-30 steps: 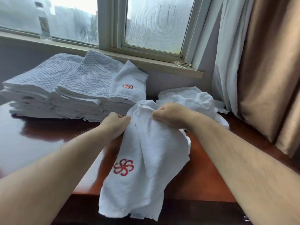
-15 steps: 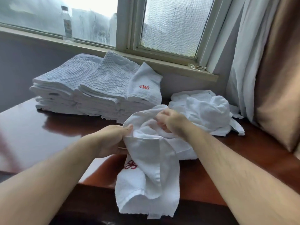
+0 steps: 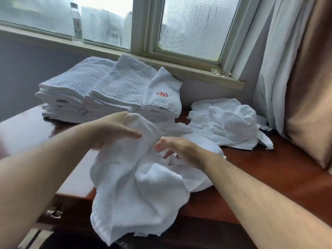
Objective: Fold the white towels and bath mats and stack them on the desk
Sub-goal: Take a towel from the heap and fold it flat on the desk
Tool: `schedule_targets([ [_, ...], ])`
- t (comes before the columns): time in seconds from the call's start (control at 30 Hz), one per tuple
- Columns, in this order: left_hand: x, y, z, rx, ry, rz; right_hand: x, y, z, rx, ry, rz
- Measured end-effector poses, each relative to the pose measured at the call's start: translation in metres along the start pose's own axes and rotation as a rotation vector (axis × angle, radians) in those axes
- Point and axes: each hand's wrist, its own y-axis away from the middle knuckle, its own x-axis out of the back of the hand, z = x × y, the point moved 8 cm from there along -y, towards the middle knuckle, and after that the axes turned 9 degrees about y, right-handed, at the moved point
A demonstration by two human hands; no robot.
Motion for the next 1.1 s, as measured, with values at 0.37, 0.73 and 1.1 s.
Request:
schedule_targets([
  [0.37, -0.048, 0.006, 0.008, -0.1, -0.873, 0.196, 0.004, -0.017, 0.016, -0.082, 0.513, 0.186],
  [0.73, -0.114, 0.004, -0.078, 0.233, -0.987, 0.023, 0.025, 0.003, 0.033, -0.194, 0.899, 0.337],
  [1.1, -0.069, 0.003, -0.072, -0.2, -0.96, -0.03, 0.073, 0.038, 0.072, -0.509, 0.891, 0.304],
])
